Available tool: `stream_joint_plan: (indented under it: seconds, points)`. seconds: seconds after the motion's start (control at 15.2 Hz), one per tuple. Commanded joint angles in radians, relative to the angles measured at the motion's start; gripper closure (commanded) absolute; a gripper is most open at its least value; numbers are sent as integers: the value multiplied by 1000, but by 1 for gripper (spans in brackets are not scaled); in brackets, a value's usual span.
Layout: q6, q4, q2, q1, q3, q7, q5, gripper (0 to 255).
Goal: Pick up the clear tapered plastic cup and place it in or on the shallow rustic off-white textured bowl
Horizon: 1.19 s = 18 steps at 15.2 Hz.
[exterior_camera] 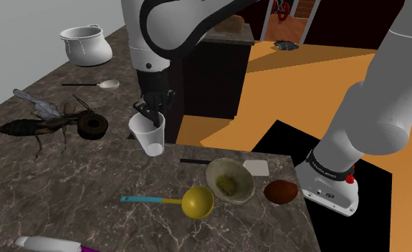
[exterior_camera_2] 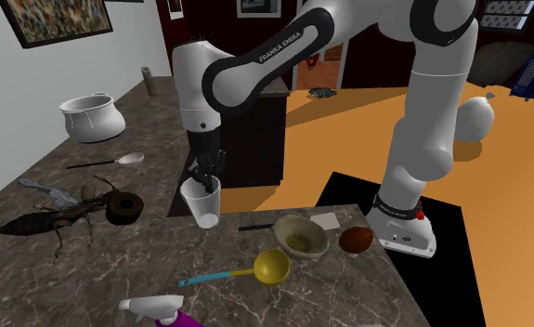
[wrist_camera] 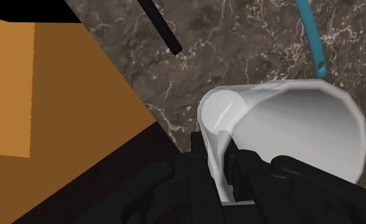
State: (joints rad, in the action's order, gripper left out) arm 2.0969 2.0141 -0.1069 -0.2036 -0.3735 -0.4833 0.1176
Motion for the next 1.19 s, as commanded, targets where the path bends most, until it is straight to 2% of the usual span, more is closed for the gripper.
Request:
stream_joint_plan:
  seconds: [0.0, 1.12]
  points:
    - [-23, -11, 12, 1, 0, 1, 4, 255]
    - [-242, -175, 71, 8, 3, -12, 15, 255]
